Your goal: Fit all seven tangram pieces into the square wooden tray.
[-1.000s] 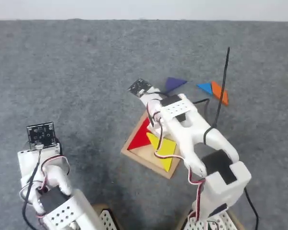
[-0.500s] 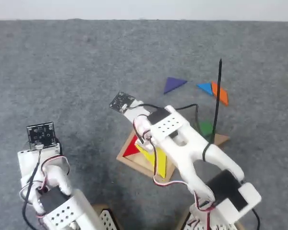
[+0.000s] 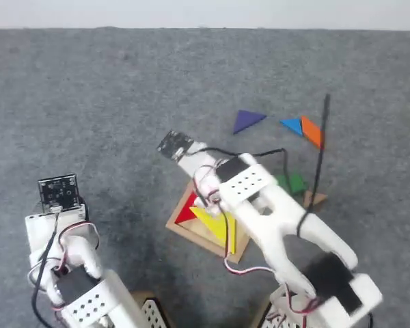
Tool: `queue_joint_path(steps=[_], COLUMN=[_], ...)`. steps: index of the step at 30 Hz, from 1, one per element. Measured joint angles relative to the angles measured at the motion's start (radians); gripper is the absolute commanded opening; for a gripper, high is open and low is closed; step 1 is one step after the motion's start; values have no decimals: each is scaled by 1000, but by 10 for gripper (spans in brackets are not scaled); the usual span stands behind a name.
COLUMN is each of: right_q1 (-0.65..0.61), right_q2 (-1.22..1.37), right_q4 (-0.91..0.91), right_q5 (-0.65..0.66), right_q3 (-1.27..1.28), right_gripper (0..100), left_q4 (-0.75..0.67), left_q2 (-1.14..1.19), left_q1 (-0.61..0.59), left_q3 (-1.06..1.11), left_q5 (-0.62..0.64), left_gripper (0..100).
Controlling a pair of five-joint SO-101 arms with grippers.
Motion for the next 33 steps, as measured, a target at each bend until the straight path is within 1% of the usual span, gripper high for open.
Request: queue_joint_path(steps=[3, 7, 14, 18, 26, 33], right_q1=[46, 83, 94, 91, -17, -74], right_q2=[-57, -60, 106, 120, 133, 133], right_q4=[0, -25, -89, -92, -92, -83], right_q5=[0, 0, 23, 31, 34, 35], right_q3=[0, 0, 0, 0, 2, 21], right_gripper=[238, 238, 238, 238, 238, 238], left_q4=[0, 0, 0, 0, 0, 0], left_q2=[0, 0, 0, 0, 0, 0], left_q1=[0, 0, 0, 0, 0, 0], left_q3=[0, 0, 0, 0, 0, 0], left_q5=[0, 0, 0, 0, 0, 0], left_gripper=[195, 195, 195, 195, 195, 195])
